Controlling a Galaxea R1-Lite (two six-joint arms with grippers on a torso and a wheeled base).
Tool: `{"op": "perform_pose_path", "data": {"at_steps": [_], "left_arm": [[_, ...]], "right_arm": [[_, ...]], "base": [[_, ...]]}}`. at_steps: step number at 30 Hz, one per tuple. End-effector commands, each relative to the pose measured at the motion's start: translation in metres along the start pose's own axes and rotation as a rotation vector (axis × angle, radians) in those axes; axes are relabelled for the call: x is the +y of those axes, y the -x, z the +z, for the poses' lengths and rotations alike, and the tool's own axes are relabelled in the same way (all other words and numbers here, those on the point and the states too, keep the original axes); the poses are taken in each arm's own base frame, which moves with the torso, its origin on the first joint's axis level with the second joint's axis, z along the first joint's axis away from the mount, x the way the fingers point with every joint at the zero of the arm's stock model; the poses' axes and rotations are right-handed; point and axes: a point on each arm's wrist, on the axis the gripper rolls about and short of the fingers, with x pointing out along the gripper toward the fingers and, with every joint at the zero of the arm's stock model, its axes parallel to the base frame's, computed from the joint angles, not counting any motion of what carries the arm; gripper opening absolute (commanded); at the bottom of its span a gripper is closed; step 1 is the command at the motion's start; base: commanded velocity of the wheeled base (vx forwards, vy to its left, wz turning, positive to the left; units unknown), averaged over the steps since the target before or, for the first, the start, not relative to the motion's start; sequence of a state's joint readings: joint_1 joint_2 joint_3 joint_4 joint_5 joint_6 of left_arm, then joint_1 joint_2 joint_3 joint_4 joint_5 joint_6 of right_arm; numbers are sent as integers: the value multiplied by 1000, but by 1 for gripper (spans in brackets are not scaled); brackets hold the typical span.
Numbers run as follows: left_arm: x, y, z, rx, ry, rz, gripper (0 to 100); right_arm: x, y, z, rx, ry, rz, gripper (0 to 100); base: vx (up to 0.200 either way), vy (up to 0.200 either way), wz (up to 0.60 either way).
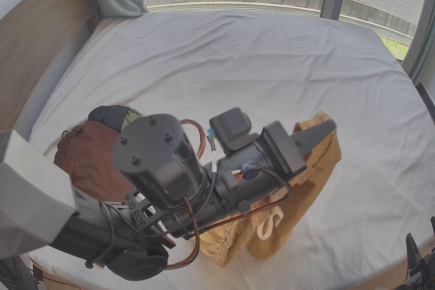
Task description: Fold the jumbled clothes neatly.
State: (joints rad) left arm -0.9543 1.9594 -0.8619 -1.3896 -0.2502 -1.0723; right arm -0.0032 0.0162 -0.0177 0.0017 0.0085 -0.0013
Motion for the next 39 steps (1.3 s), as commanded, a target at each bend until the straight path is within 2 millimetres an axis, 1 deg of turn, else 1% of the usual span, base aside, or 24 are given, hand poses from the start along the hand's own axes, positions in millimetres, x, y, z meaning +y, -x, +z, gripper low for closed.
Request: {"op": "perform_pose_path", "data": {"at_steps": [1, 4, 8, 10, 12, 13, 15, 17, 18, 22, 24, 25, 26, 29, 33, 39], "left_arm": [[-34, -13, 8, -27, 3, -114, 0], [-56, -18, 13, -39, -3, -176, 0], [-80, -12, 23, -72, 9, -238, 0], [-81, -8, 28, -84, 22, -229, 0], [-77, -4, 30, -92, 22, -203, 0], [-56, 6, 39, -115, 4, -117, 0], [-37, 17, 48, -131, -24, -45, 0], [-37, 17, 48, -131, -24, -45, 0], [-7, 38, 56, -141, -64, 72, 0], [16, 58, 50, -78, -88, 144, 0], [26, 64, 45, -52, -107, 162, 0], [26, 64, 44, -50, -108, 162, 0], [33, 67, 41, -44, -120, 164, 0], [42, 74, 36, -44, -127, 175, 0], [45, 77, 33, -49, -132, 173, 0], [48, 84, 35, -58, -131, 202, 0]], "right_arm": [[0, 0, -5, 0, 2, 1, 100], [0, 0, -5, 1, 2, 1, 100], [0, 0, -5, 1, 2, 1, 100], [0, 0, -5, 0, 2, 1, 100], [0, 0, -5, 0, 2, 1, 100], [0, 0, -5, 1, 2, 1, 100], [0, 0, -5, 1, 2, 1, 100], [0, 0, -5, 1, 2, 1, 100], [0, 0, -5, 0, 2, 1, 100], [0, 0, -5, 0, 2, 1, 100], [0, 0, -5, 0, 2, 1, 100], [0, 0, -5, 1, 2, 1, 100], [0, 0, -5, 1, 0, 1, 100], [0, 0, -5, 1, 0, 1, 100], [0, 0, -5, 0, 2, 1, 100], [0, 0, -5, 1, 2, 1, 100]], "base": [[0, 0, 0], [0, 0, 0], [0, 0, 0], [0, 0, 0], [0, 0, 0], [0, 0, 0], [0, 0, 0], [0, 0, 0], [0, 0, 0], [0, 0, 0], [0, 0, 0], [0, 0, 0], [0, 0, 0], [0, 0, 0], [0, 0, 0], [0, 0, 0]]}}
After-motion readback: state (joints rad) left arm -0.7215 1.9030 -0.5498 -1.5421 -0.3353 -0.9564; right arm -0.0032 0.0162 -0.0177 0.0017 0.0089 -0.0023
